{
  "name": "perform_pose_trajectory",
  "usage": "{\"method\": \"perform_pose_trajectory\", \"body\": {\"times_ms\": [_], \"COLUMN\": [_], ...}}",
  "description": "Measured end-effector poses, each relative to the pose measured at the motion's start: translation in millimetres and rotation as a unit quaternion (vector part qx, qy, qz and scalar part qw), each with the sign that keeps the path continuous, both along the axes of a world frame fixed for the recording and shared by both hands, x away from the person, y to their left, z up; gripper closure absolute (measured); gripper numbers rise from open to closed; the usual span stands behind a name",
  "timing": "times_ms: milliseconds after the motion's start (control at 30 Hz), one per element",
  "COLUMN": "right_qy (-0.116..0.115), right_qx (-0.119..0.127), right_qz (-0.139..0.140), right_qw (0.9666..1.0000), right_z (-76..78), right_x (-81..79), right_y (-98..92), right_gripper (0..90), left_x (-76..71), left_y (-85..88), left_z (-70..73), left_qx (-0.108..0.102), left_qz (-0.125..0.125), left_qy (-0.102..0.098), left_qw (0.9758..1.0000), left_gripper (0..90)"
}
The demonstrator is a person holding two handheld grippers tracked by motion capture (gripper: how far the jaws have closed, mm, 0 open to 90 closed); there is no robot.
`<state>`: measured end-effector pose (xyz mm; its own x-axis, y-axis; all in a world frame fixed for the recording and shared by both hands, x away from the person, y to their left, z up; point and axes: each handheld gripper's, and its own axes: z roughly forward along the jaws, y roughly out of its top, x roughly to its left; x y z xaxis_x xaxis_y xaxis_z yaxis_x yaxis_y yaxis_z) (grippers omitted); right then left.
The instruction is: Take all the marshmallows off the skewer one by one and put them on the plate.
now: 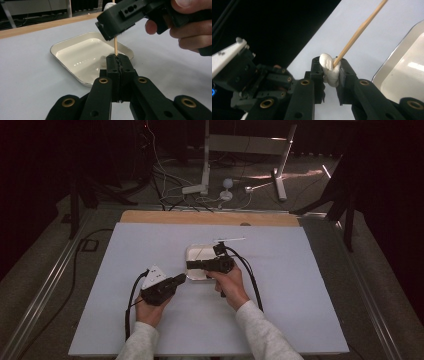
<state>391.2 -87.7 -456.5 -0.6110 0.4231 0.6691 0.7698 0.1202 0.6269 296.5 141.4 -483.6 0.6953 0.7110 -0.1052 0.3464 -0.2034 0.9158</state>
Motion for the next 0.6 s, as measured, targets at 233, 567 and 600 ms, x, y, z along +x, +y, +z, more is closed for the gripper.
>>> {"method": "perform_pose_trajectory", "body": {"times_ms": [233,567,600], "right_qy": [-0.009,-0.063,-0.064], "right_qx": [-0.002,-0.023,-0.028], "right_qz": [-0.029,-0.126,-0.124], "right_qw": [0.9995,0.9898,0.9898], "right_z": [6.8,52.0,51.7], "right_x": [3.3,26.3,26.0], "right_y": [-1.7,-91.5,-91.2], "right_gripper": [79.8,80.4,80.3], "left_x": [-0.7,-0.6,-0.7], "left_y": [1.5,12.0,11.3], "left_z": [0.6,-2.1,-2.2], "left_qx": [0.025,0.027,0.028], "left_qz": [0.005,0.026,0.024], "left_qy": [0.002,0.014,0.014], "left_qw": [0.9997,0.9992,0.9992], "left_gripper": [90.0,90.0,90.0]}}
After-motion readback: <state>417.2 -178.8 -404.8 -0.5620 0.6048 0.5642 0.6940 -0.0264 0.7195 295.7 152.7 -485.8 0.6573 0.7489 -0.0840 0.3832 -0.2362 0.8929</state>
